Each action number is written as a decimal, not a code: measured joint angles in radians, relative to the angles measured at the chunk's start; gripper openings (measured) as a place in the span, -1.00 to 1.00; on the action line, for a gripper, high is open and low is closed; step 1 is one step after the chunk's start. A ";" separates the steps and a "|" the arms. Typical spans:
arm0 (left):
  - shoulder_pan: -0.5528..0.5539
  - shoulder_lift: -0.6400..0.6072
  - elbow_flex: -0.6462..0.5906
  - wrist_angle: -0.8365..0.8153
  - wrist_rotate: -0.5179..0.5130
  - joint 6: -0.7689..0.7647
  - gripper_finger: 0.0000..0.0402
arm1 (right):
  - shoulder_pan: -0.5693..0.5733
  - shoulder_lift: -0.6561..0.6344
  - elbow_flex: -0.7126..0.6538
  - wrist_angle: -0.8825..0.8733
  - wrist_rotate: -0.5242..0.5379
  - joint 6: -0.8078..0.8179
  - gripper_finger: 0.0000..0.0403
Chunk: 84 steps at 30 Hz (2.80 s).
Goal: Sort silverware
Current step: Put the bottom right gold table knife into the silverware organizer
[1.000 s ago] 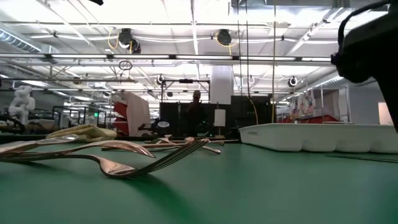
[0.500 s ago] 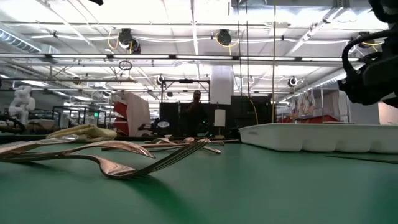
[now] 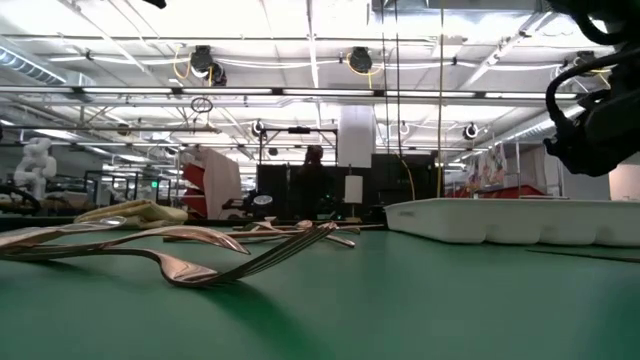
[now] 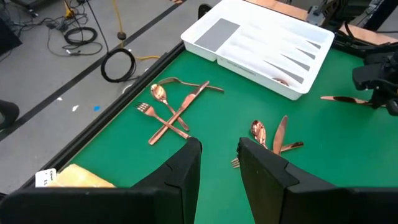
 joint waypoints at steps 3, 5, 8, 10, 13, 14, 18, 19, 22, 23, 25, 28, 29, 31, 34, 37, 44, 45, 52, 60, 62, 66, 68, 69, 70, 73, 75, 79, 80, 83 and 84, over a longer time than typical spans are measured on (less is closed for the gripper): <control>0.000 0.000 0.000 0.000 0.000 0.006 -0.43 | 0.003 0.007 0.045 -0.051 0.036 -0.011 -0.99; 0.000 0.000 0.000 0.000 0.000 0.007 -0.43 | 0.004 0.011 0.088 -0.100 0.053 -0.020 -0.99; 0.000 0.000 0.000 0.000 0.000 0.007 -0.43 | 0.005 0.015 0.132 -0.147 0.088 -0.029 -1.00; 0.000 0.000 0.000 0.000 0.000 0.007 -0.43 | 0.004 0.013 0.160 -0.164 0.118 -0.024 -0.99; 0.000 0.000 0.000 0.000 0.000 0.008 -0.43 | 0.003 0.014 0.194 -0.177 0.131 -0.023 -0.98; 0.000 0.000 0.000 0.000 0.000 0.009 -0.43 | 0.003 0.013 0.205 -0.178 0.137 -0.022 -0.98; 0.000 0.000 0.000 0.000 0.000 0.009 -0.43 | 0.003 0.013 0.245 -0.224 0.154 -0.016 -0.99; 0.000 0.000 0.000 0.000 0.000 0.009 -0.43 | 0.003 0.012 0.249 -0.238 0.160 -0.015 -0.99; 0.000 0.000 0.000 0.000 0.000 0.009 -0.43 | 0.002 0.011 0.249 -0.280 0.151 -0.042 -0.94; 0.000 0.000 0.000 0.000 0.000 0.009 -0.43 | 0.002 0.011 0.249 -0.287 0.141 -0.067 -0.89; 0.000 0.000 0.000 0.000 0.000 0.027 -0.43 | -0.002 0.011 0.250 -0.287 0.138 -0.115 -0.75; 0.000 0.000 0.000 0.000 0.000 0.033 -0.42 | -0.008 0.010 0.251 -0.297 0.140 -0.142 -0.44; 0.000 0.000 0.000 0.000 0.000 0.033 -0.43 | -0.008 0.012 0.251 -0.297 0.143 -0.144 -0.34; 0.000 0.000 0.000 0.000 0.000 0.033 -0.43 | -0.007 0.019 0.239 -0.296 0.147 -0.142 -0.14; 0.000 0.000 0.000 0.000 0.000 0.033 -0.43 | -0.006 0.034 0.207 -0.294 0.132 -0.133 0.09; 0.000 0.000 0.000 0.000 0.000 0.033 -0.42 | -0.007 0.042 0.168 -0.291 0.129 -0.148 0.21; 0.000 0.000 0.000 0.000 0.000 0.034 -0.43 | -0.037 0.032 0.054 -0.110 0.072 -0.236 0.08; 0.000 0.000 0.000 0.000 0.000 0.033 -0.43 | -0.043 0.030 0.039 -0.082 0.051 -0.238 0.02; 0.000 0.000 0.000 -0.001 0.000 0.033 -0.43 | -0.074 0.030 0.018 -0.023 -0.002 -0.263 -0.75; 0.000 0.000 0.000 -0.001 0.000 0.027 -0.42 | -0.091 0.029 0.033 -0.045 -0.007 -0.273 -0.98; 0.000 0.000 0.000 -0.001 0.000 0.029 -0.43 | -0.089 0.026 0.051 -0.063 0.002 -0.281 -0.99; 0.000 0.000 0.000 -0.002 0.000 0.032 -0.43 | -0.086 0.030 0.116 -0.129 0.051 -0.285 -0.99; 0.000 0.000 0.000 -0.002 0.000 0.035 -0.43 | -0.087 0.033 0.144 -0.154 0.085 -0.285 -1.00; 0.000 0.000 0.000 -0.002 0.000 0.035 -0.43 | -0.087 0.033 0.159 -0.155 0.112 -0.285 -1.00; 0.000 0.000 0.000 -0.002 0.000 0.035 -0.43 | -0.089 0.032 0.173 -0.154 0.132 -0.284 -0.99; 0.000 0.000 0.000 -0.002 0.000 0.055 -0.42 | -0.091 0.032 0.197 -0.165 0.151 -0.283 -0.98; 0.000 0.000 0.000 -0.002 0.000 0.060 -0.43 | -0.089 0.032 0.210 -0.165 0.156 -0.277 -0.99; 0.000 0.000 0.000 -0.002 -0.001 0.060 -0.43 | -0.090 0.031 0.220 -0.173 0.174 -0.276 -0.99; 0.000 0.000 0.000 -0.002 -0.001 0.059 -0.43 | -0.090 0.031 0.221 -0.173 0.178 -0.276 -0.99; 0.000 0.000 0.000 -0.001 0.000 0.051 -0.43 | -0.090 0.031 0.221 -0.166 0.169 -0.319 -0.96; 0.000 0.002 0.000 0.001 0.000 0.051 -0.43 | -0.090 0.030 0.221 -0.159 0.168 -0.335 -0.92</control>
